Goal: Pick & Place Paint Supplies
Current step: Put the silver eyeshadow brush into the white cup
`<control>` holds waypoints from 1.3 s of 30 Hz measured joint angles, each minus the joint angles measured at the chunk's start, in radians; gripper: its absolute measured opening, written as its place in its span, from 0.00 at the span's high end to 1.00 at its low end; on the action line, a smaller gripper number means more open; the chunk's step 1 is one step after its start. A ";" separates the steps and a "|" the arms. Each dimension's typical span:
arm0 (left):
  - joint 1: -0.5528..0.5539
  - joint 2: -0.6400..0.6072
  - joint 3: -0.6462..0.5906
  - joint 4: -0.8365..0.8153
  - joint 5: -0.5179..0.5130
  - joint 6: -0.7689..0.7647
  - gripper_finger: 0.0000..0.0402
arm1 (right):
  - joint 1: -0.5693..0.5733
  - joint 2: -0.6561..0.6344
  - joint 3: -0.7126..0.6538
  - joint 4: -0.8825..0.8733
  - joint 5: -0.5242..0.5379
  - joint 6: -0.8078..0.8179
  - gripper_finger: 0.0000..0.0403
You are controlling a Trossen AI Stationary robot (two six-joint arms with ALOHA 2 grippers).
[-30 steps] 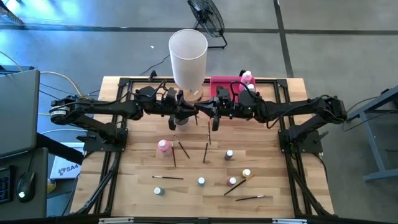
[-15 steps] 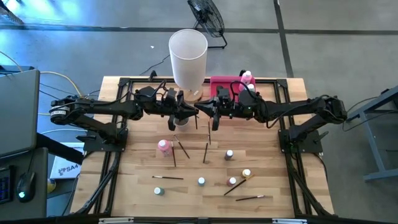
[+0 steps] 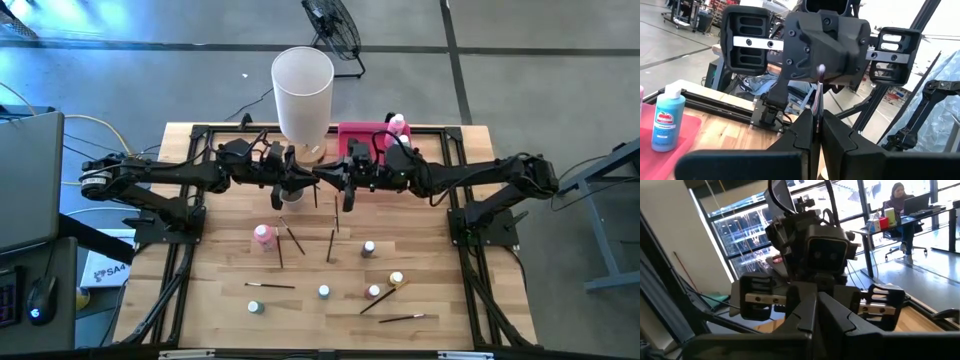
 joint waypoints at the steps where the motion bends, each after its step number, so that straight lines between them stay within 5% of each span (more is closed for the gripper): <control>1: 0.000 0.000 0.000 0.001 0.000 0.000 0.96 | 0.000 -0.003 0.000 0.001 0.000 0.000 0.94; 11: 0.057 -0.042 -0.001 -0.038 0.013 -0.034 0.96 | 0.000 -0.074 -0.001 -0.032 -0.003 0.035 0.71; 30: 0.123 -0.119 -0.002 -0.334 -0.018 0.113 0.96 | 0.000 -0.286 0.000 -0.264 0.006 0.032 0.72; 39: 0.123 -0.303 -0.026 -0.559 -0.123 0.189 0.96 | 0.000 -0.279 0.000 -0.265 0.013 0.034 0.73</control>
